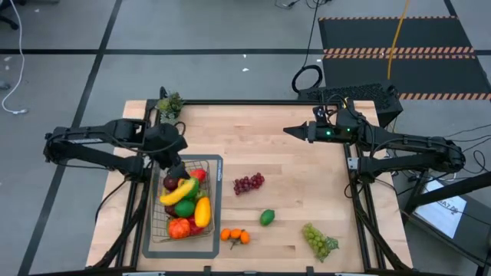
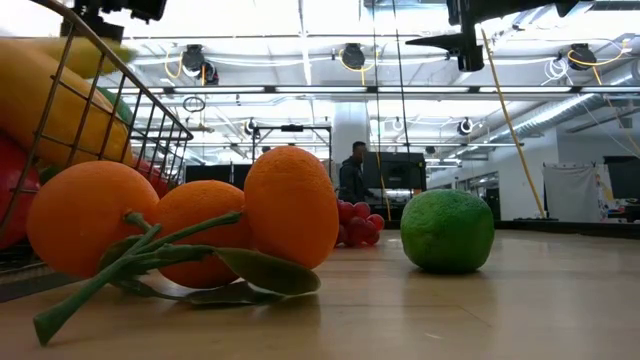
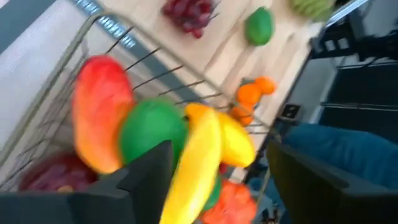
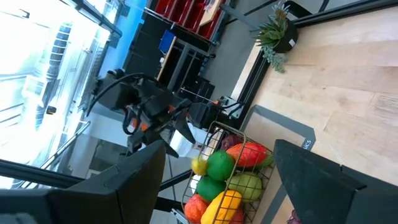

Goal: Build produce basket
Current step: Put the yellow banana into the wire basket, then put the green lime into the wire basket

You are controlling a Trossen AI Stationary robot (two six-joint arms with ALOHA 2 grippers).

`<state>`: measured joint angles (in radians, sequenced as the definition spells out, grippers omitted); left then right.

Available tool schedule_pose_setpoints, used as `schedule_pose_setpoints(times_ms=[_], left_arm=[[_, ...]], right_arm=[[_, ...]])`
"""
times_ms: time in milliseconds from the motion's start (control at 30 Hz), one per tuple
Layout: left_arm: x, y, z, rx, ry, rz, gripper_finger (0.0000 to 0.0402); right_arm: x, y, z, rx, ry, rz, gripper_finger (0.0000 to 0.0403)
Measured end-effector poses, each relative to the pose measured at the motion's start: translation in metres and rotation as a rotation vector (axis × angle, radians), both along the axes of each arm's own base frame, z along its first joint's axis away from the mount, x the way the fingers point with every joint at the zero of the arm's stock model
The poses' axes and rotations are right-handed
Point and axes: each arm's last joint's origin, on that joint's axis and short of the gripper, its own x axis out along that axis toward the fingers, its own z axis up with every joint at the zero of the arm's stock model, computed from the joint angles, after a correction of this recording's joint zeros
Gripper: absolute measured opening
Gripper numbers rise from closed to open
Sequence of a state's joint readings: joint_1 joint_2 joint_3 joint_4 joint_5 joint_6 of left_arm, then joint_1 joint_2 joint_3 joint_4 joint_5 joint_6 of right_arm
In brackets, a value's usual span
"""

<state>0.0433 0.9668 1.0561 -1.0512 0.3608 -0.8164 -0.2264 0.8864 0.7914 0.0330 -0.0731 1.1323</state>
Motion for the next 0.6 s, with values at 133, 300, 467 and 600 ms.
schedule_pose_setpoints(times_ms=[133,300,467,600], left_arm=[[0.003,0.000,0.008,-0.014,-0.066,0.014,0.0289],[-0.001,0.000,0.021,-0.020,-0.138,0.024,0.0291],[-0.005,0.000,0.023,-0.028,-0.145,0.035,0.0263],[-0.004,-0.001,0.024,-0.030,-0.153,0.029,0.0233]], right_arm=[[0.000,0.000,0.000,0.000,0.000,0.001,0.0293],[0.000,0.000,0.000,0.000,0.000,0.003,0.0293],[0.000,0.000,0.000,-0.009,0.003,0.007,0.0293],[0.000,0.000,-0.001,-0.008,0.011,0.007,0.0293]])
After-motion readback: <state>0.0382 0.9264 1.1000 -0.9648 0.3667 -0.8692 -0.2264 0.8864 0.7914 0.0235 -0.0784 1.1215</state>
